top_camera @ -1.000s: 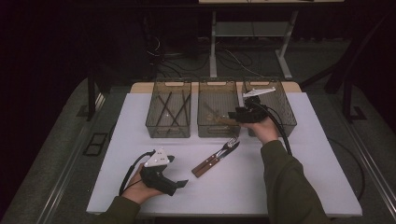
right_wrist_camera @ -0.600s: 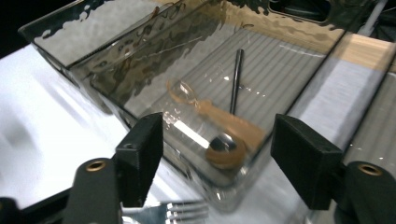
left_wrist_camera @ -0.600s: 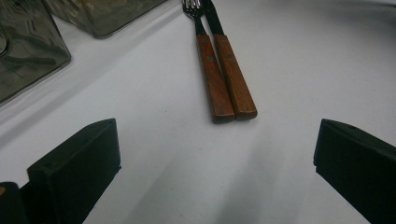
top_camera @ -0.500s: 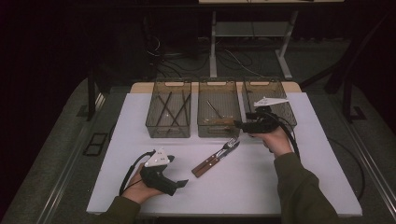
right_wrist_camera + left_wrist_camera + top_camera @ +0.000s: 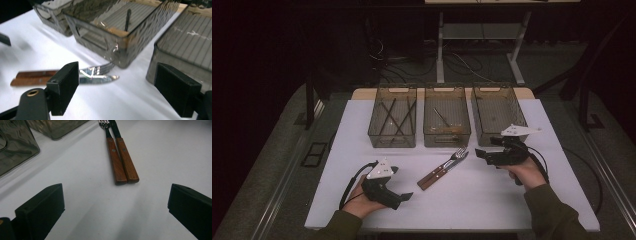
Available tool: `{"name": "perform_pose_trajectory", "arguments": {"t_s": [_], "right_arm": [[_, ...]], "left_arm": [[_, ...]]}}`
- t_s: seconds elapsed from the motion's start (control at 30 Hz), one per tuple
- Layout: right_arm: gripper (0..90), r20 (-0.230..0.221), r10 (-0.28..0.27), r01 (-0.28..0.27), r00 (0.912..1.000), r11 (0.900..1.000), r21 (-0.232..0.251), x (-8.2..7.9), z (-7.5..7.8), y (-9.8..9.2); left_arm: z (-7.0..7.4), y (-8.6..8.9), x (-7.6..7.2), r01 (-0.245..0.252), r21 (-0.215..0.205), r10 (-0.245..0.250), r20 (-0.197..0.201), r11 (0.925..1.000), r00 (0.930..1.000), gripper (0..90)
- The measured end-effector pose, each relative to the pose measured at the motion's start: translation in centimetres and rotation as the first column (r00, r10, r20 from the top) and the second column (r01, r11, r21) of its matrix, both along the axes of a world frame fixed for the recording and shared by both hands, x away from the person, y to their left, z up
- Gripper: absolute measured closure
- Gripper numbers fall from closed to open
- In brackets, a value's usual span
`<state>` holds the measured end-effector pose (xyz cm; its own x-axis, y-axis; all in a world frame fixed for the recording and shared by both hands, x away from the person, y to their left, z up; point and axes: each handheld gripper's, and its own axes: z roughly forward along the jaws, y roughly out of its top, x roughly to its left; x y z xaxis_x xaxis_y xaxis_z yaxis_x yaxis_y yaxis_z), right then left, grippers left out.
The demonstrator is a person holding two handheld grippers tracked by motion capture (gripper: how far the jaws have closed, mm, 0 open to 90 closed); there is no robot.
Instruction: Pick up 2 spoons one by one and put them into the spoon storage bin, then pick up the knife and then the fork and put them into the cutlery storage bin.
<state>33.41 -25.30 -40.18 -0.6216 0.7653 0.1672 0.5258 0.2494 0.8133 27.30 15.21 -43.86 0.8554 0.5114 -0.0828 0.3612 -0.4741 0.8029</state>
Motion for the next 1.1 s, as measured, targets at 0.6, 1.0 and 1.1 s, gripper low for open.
{"name": "perform_pose_trajectory", "arguments": {"t_s": [0.6,1.0,1.1], "right_arm": [[18.4,0.014,0.022,-0.021,0.9997,0.998,-0.055,-6.0,-3.0,-3.3],[18.3,-0.011,0.033,-0.034,0.9994,0.997,-0.07,-7.2,-4.2,-4.4],[18.3,-0.011,0.044,-0.044,0.999,0.997,-0.068,-7.2,-4.2,-4.3]], "left_arm": [[0.1,0.1,0.0,-0.003,0.002,0.003,0.002,1.0,1.0,0.0],[0.6,-0.4,0.8,-0.031,0.019,0.032,-0.042,0.9993,0.9986,9.1],[0.9,-0.8,1.3,-0.042,0.012,0.043,-0.055,0.999,0.9976,15.3]]}}
